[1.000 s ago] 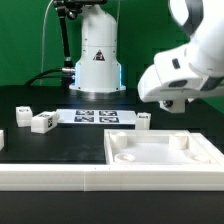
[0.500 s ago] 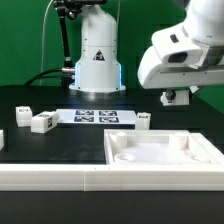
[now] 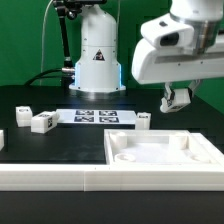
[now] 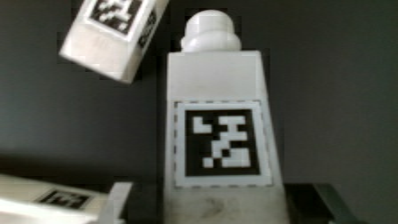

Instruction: Assemble one leg

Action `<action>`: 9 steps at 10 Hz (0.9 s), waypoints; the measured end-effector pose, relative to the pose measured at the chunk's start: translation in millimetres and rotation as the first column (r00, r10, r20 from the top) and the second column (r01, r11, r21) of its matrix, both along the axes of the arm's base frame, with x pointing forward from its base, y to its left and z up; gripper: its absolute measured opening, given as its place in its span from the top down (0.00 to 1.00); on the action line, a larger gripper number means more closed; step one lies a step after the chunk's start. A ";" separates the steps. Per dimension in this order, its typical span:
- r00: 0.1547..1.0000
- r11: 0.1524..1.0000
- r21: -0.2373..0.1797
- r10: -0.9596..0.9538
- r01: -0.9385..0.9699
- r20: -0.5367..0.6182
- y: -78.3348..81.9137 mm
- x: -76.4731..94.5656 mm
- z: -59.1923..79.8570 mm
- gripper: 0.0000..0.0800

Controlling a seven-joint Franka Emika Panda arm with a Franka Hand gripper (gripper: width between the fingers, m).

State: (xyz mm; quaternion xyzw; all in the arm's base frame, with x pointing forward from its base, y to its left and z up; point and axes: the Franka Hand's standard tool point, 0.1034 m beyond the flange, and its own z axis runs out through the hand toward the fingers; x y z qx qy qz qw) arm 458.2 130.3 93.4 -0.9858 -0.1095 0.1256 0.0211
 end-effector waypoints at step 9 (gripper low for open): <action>0.838 0.995 0.096 -0.041 -0.014 0.544 -10.5 37.1 21.2 0.64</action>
Offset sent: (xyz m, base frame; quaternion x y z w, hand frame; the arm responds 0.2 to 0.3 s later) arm 0.0000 0.0000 0.0000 0.0000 0.1296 0.0000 0.9916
